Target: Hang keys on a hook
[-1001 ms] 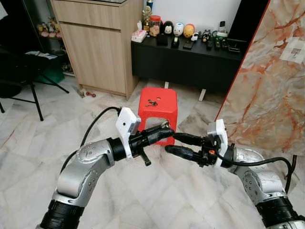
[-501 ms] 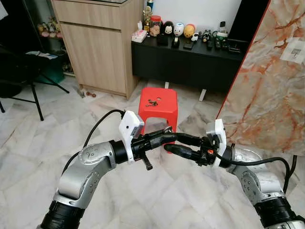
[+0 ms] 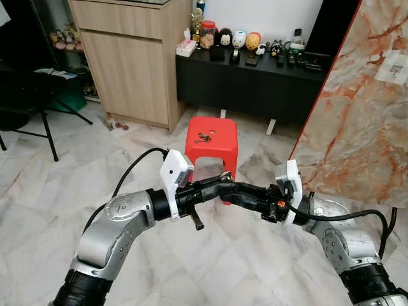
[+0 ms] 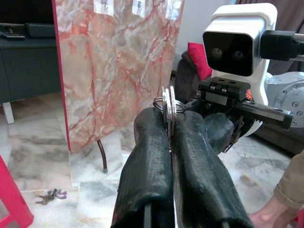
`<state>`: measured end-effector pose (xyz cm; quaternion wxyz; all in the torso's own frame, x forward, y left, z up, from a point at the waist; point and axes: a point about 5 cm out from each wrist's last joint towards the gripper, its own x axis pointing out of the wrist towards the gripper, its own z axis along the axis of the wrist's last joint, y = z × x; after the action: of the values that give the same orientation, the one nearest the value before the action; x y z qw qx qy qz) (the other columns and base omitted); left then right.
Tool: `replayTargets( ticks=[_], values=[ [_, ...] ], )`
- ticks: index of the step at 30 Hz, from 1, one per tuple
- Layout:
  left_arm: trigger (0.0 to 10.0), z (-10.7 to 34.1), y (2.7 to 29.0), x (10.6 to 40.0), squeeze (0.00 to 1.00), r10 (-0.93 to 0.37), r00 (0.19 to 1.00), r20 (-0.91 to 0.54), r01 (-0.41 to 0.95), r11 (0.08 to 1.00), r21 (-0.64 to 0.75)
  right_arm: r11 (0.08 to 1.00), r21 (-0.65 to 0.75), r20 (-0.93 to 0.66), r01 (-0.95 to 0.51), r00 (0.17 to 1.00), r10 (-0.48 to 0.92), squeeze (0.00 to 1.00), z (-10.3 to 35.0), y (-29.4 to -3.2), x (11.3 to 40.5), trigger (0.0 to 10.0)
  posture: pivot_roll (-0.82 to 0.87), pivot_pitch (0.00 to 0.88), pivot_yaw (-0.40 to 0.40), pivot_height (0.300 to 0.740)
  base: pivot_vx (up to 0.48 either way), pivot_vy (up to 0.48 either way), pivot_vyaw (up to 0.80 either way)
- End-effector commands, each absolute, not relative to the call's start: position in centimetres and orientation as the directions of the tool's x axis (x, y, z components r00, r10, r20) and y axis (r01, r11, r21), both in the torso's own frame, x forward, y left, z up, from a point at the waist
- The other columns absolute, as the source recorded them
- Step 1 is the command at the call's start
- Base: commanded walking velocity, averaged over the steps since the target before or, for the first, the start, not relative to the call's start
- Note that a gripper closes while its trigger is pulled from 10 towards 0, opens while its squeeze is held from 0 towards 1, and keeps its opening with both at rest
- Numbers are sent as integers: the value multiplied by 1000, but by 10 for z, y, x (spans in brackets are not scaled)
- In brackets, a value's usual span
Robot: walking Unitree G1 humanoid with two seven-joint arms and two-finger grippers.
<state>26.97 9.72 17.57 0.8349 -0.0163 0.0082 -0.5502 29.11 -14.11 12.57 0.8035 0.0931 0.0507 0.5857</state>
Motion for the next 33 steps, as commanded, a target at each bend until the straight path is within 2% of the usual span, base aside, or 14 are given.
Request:
replayTargets(
  ticks=[1,25,26,27,28,29,33],
  values=[
    [10000,174,92,263,0,-937,349,-14,937,349,-29,294,195,40,-936,307,951,0,131,-141,292,0,34,0,-94,740,0,0,0],
    [10000,170,89,259,0,-947,318,-44,947,319,-23,270,208,49,-940,285,957,0,129,-138,289,0,36,0,-93,740,0,0,0],
    [10000,170,89,259,51,-947,317,-45,948,318,-23,270,208,49,-940,285,957,0,130,-138,289,0,36,0,-94,740,0,0,0],
    [10000,170,89,259,51,-948,316,-45,948,318,-23,270,208,49,-940,286,957,0,130,-137,289,0,37,0,-94,740,0,0,0],
    [10000,170,89,259,463,-948,316,-44,948,318,-22,270,208,50,-940,286,957,0,130,-137,289,0,37,0,-94,740,0,0,0],
    [10000,170,89,259,698,-947,318,-45,947,319,-21,270,209,50,-940,286,957,0,130,-137,289,0,38,0,-94,740,0,0,0],
    [10000,169,89,259,710,-945,324,-45,945,325,-21,273,208,49,-939,289,956,0,129,-137,290,0,39,0,-94,740,0,0,0]
  ],
)
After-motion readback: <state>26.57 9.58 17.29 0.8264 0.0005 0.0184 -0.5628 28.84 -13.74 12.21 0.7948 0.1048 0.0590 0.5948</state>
